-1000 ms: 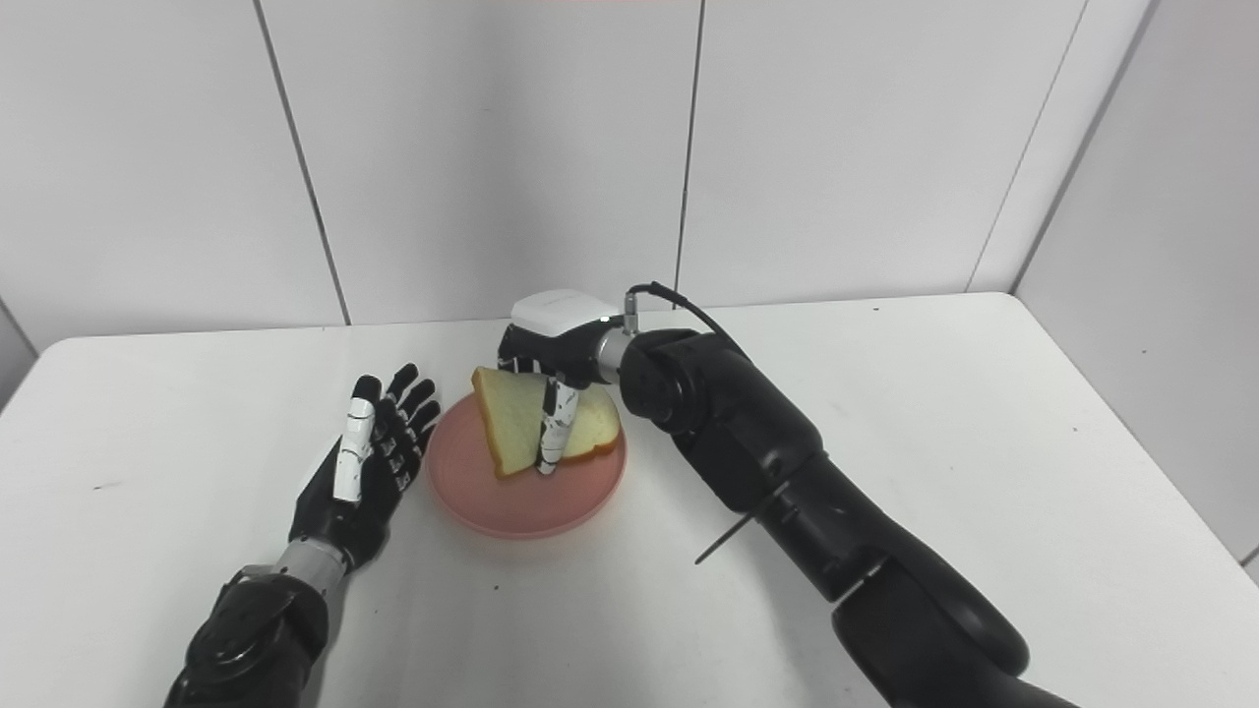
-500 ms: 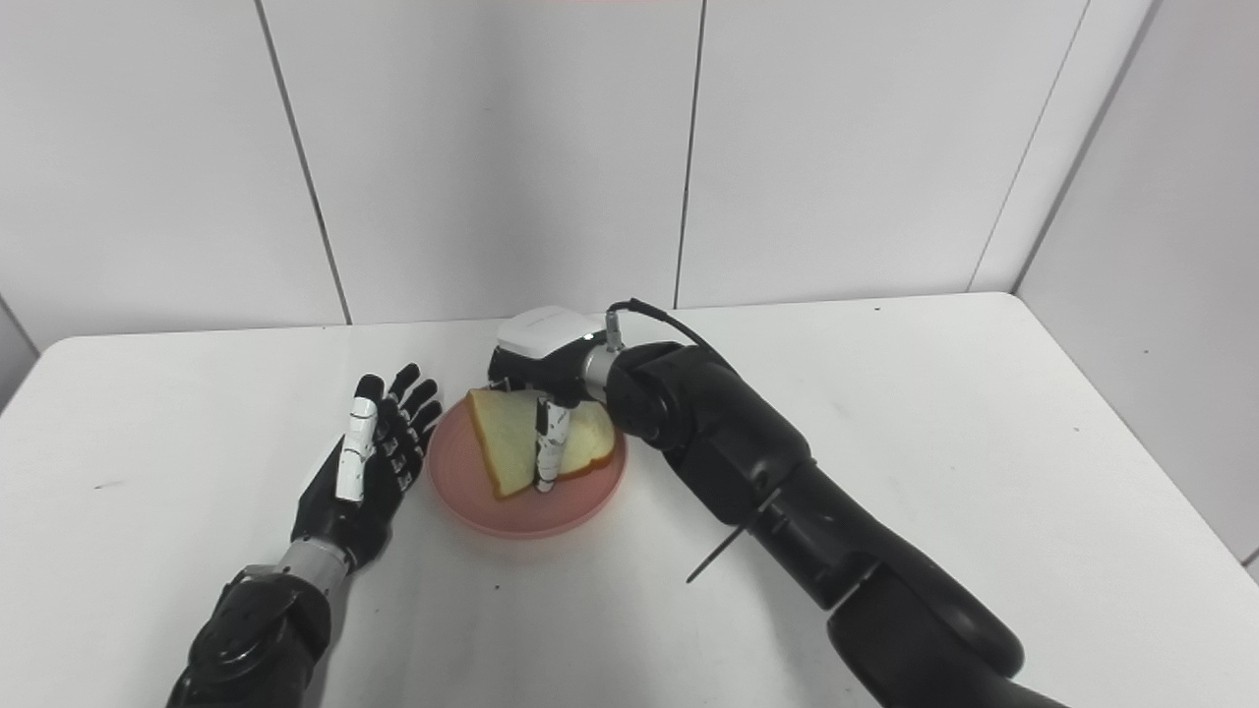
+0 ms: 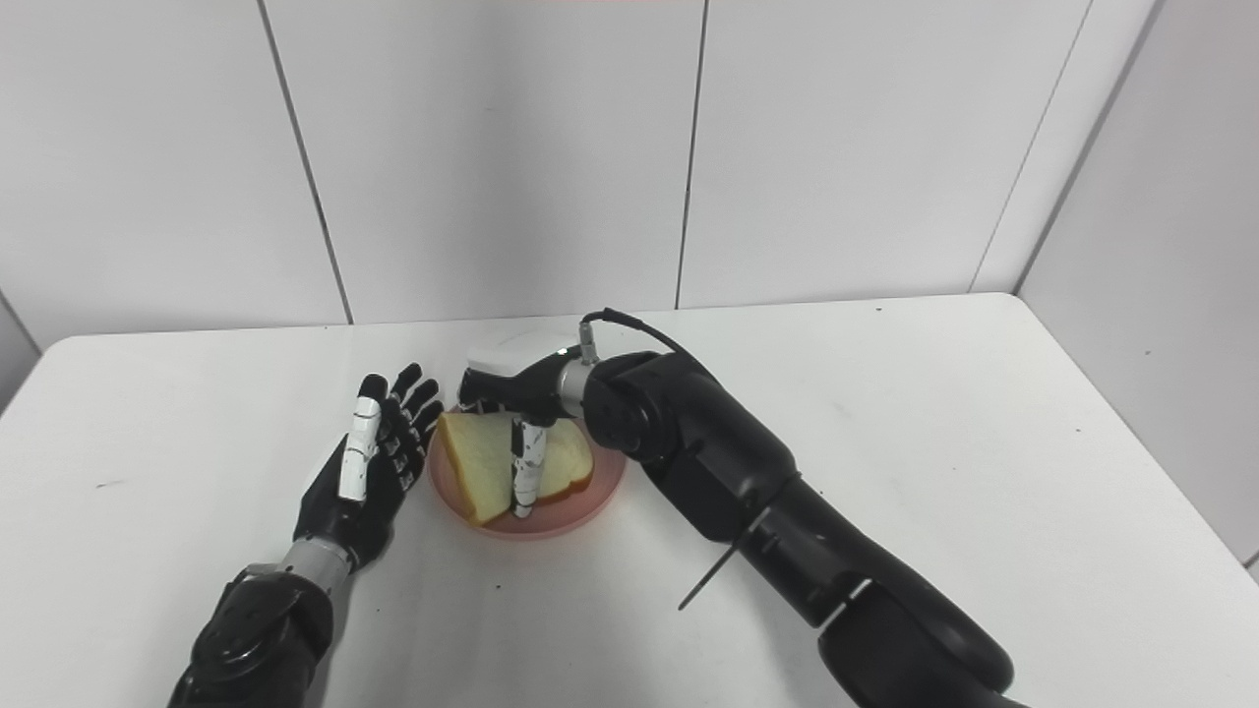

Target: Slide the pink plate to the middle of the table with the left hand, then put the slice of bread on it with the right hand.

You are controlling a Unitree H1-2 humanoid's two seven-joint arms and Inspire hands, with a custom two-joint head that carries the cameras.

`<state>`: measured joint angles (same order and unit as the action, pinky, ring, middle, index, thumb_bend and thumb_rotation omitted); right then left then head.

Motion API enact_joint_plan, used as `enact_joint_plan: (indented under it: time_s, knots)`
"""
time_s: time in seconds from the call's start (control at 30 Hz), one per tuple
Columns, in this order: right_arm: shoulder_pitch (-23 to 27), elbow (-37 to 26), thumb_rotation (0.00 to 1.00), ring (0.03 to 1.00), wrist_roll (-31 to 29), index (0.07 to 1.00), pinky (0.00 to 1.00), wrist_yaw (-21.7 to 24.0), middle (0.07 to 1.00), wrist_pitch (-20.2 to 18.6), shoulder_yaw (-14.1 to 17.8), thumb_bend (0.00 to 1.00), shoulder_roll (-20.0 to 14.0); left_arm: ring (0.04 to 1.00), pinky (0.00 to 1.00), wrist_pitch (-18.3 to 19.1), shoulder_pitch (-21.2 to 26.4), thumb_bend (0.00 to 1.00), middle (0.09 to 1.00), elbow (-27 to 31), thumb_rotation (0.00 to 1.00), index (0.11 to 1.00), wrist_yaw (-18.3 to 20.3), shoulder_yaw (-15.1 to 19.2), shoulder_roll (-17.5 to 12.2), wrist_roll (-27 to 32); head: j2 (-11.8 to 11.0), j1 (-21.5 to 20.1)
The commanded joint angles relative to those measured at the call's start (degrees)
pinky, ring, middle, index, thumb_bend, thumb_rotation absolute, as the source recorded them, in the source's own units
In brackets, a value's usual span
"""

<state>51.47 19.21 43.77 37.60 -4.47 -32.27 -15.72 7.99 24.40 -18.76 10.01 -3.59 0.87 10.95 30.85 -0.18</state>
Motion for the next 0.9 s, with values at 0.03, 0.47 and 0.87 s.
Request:
enact_joint_plan:
  time_s: [0.03, 0.47, 0.87]
  knots:
    - [2.4, -3.3, 0.25, 0.648, 0.3, 0.835, 0.52, 1.9, 0.748, -3.0, 0.7, 0.80, -0.1, 0.991, 0.98, 3.9, -1.3, 0.75, 0.993, -0.7, 1.00, 1.000, 0.0, -0.9, 0.6, -1.1, 0.2, 0.1]
    - [3.8, -11.0, 0.48, 0.970, 5.3, 0.944, 0.92, 7.6, 1.000, -7.0, 0.0, 1.00, -1.7, 0.983, 0.96, 4.3, -1.7, 0.74, 0.974, 0.2, 1.00, 0.979, -0.9, -0.9, 0.6, -1.1, 0.2, -0.1]
    - [5.0, -16.7, 0.45, 0.992, 4.3, 0.968, 1.00, 11.7, 1.000, -9.1, 4.4, 0.97, -4.3, 0.995, 0.99, 3.7, -1.3, 0.76, 0.996, -0.9, 1.00, 1.000, 0.2, -0.9, 0.0, -0.6, 0.0, -0.4]
